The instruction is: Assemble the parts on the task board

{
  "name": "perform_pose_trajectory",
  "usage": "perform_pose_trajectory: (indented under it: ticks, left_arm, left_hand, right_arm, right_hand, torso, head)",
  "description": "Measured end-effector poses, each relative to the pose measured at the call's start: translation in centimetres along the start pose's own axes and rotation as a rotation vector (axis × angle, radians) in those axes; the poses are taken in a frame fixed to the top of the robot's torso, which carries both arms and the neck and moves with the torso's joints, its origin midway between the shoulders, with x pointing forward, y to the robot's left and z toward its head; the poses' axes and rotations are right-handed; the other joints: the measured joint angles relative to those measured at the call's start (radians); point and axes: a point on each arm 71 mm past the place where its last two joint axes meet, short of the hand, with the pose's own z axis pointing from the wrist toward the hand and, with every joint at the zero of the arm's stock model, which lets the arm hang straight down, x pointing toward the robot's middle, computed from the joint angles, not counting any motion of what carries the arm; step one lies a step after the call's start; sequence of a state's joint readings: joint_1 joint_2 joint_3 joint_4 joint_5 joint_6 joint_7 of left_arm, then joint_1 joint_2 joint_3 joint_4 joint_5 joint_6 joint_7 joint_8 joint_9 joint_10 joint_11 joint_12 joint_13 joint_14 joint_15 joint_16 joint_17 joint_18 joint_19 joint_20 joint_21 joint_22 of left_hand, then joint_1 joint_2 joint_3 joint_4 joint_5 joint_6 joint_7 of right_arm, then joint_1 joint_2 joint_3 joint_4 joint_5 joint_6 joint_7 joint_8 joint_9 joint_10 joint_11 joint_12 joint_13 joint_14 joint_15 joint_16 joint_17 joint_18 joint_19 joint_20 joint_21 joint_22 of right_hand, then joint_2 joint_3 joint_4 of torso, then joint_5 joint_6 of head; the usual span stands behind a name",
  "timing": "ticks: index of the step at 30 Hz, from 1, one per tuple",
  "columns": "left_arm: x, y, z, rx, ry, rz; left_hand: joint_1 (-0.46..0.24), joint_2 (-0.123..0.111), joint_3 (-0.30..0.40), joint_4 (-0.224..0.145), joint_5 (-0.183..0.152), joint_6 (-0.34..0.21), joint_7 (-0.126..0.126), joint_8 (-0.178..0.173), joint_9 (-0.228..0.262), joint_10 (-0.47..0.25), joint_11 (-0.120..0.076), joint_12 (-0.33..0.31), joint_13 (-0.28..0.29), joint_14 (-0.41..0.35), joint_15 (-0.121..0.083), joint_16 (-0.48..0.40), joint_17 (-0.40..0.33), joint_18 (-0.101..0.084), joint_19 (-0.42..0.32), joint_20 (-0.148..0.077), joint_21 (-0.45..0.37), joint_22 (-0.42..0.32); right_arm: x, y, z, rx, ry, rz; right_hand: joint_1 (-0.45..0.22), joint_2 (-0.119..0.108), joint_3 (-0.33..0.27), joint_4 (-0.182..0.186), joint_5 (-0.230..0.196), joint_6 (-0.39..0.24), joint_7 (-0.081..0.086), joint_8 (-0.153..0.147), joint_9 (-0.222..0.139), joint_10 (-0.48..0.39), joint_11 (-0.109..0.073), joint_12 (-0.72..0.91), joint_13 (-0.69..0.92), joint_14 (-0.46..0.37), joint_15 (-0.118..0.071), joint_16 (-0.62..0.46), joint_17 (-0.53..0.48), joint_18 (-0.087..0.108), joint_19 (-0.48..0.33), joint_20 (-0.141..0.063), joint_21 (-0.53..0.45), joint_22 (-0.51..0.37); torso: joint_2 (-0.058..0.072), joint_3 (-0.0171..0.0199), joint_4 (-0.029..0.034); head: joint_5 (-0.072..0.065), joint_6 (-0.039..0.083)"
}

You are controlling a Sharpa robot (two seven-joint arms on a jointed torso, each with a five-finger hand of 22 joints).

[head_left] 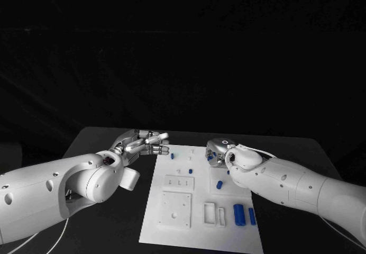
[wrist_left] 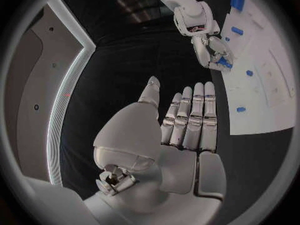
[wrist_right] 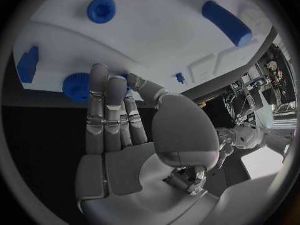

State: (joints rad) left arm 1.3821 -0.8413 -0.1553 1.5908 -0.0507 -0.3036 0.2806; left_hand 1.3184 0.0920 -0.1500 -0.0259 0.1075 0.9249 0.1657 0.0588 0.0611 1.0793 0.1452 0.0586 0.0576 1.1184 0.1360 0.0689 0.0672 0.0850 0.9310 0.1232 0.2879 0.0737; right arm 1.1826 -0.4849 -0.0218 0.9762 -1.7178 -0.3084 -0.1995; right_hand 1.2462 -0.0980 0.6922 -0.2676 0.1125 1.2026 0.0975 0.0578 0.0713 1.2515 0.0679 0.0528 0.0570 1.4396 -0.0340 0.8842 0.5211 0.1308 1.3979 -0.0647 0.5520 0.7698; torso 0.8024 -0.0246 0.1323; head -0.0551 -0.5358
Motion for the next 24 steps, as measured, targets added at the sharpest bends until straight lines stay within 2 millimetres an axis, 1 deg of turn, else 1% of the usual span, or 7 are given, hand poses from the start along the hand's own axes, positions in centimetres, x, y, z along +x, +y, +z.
perform_pose_trajectory:
  ticks: [7,11,13,15,19,21,24]
  left_arm:
    - [-0.1,0.0,0.0,-0.001,-0.001,0.0]
    - [-0.1,0.0,0.0,-0.002,-0.003,0.001]
    - [-0.2,0.0,0.0,-0.003,-0.004,0.001]
    - [-0.2,0.0,0.1,-0.003,-0.004,0.002]
    - [-0.1,0.1,0.2,-0.005,-0.003,0.002]
    - [-0.1,0.1,0.2,-0.006,-0.003,0.002]
    - [-0.2,0.1,0.3,-0.007,-0.005,0.003]
  left_hand:
    - [0.0,0.0,0.0,0.0,0.0,-0.004,0.004,0.0,0.0,-0.004,0.004,0.0,0.0,0.0,0.0,0.0,0.0,0.0,0.0,0.0,0.0,0.0]
    - [0.0,0.0,0.0,0.0,0.0,-0.003,0.004,0.0,0.0,-0.004,0.004,0.0,0.0,0.0,0.0,0.0,0.0,0.0,0.0,0.0,0.0,0.0]
    - [0.0,0.0,0.0,0.0,0.0,-0.003,0.004,0.0,0.0,-0.004,0.004,0.0,0.0,0.0,0.0,0.0,0.0,0.0,0.0,0.0,0.0,0.0]
    - [0.0,0.0,0.0,0.0,0.0,-0.003,0.004,0.0,0.0,-0.004,0.004,0.0,0.0,0.0,0.0,0.0,0.0,0.0,0.0,0.0,0.0,0.0]
    - [0.0,0.0,0.0,0.0,0.0,-0.003,0.004,0.0,0.0,-0.004,0.004,0.0,0.0,0.0,0.0,0.0,0.0,0.0,0.0,0.0,0.0,0.0]
    - [0.0,0.0,0.0,0.0,0.0,-0.003,0.004,0.0,0.0,-0.004,0.004,0.0,0.0,0.0,0.0,0.0,0.0,0.0,0.0,0.0,0.0,0.0]
    - [0.0,0.0,0.0,0.0,0.0,-0.003,0.004,0.0,0.0,-0.004,0.004,0.0,0.0,0.0,0.0,0.0,0.0,0.0,0.0,0.0,0.0,0.0]
  right_arm:
    - [-0.3,0.7,-0.1,-0.002,-0.036,0.003]
    - [-0.7,1.3,0.0,-0.006,-0.062,0.009]
    - [-1.0,1.8,0.1,-0.009,-0.079,0.014]
    - [-1.2,2.2,0.2,-0.011,-0.092,0.017]
    - [-1.6,2.9,0.5,-0.012,-0.121,0.025]
    - [-1.8,3.4,0.6,-0.011,-0.136,0.031]
    - [-2.2,3.9,0.8,-0.011,-0.157,0.04]
  right_hand:
    - [0.004,0.004,0.0,0.0,0.0,0.003,-0.001,0.0,0.0,0.002,0.002,0.001,0.0,0.0,0.0,0.0,0.001,-0.002,-0.001,-0.001,0.004,0.045]
    - [0.006,0.005,0.0,0.0,0.0,0.003,-0.001,0.0,0.0,0.002,0.002,0.001,0.0,0.0,0.0,0.0,0.001,-0.003,-0.001,-0.001,-0.017,0.074]
    - [0.006,0.005,0.003,-0.003,0.0,0.003,-0.001,0.0,0.0,0.002,0.002,0.001,0.0,0.0,0.0,0.0,0.001,-0.008,-0.001,-0.001,-0.022,0.084]
    - [0.006,0.005,0.004,-0.002,0.0,0.003,-0.001,0.0,0.0,0.002,0.002,0.001,0.0,0.0,0.0,0.0,0.001,-0.008,-0.001,-0.001,-0.033,0.097]
    - [0.006,0.005,0.011,-0.003,0.0,0.002,-0.001,0.0,-0.001,0.002,0.002,0.001,0.0,0.0,0.0,0.0,0.001,-0.008,-0.001,-0.001,-0.042,0.113]
    - [0.006,0.005,0.011,-0.003,0.0,0.002,-0.001,0.0,-0.001,0.002,0.002,0.001,0.0,0.0,0.0,0.0,-0.001,-0.008,-0.001,-0.001,-0.045,0.12]
    - [0.006,0.005,0.011,-0.003,0.0,0.002,-0.001,0.0,-0.001,0.001,0.002,0.0,0.0,0.0,0.0,0.0,-0.001,-0.008,-0.001,-0.001,-0.052,0.13]
  torso:
    - [0.001,-0.0002,-0.0005]
    - [0.002,-0.0002,-0.0006]
    - [0.003,-0.0002,-0.0006]
    - [0.003,-0.0002,0.0007]
    - [0.004,-0.0009,0.004]
    - [0.005,-0.002,0.0053]
    - [0.005,-0.0022,0.0059]
  head:
    - [0.003,0.005]
    - [0.005,0.009]
    - [0.005,0.011]
    - [0.005,0.014]
    - [0.004,0.016]
    - [0.002,0.02]
    - [0.001,0.024]
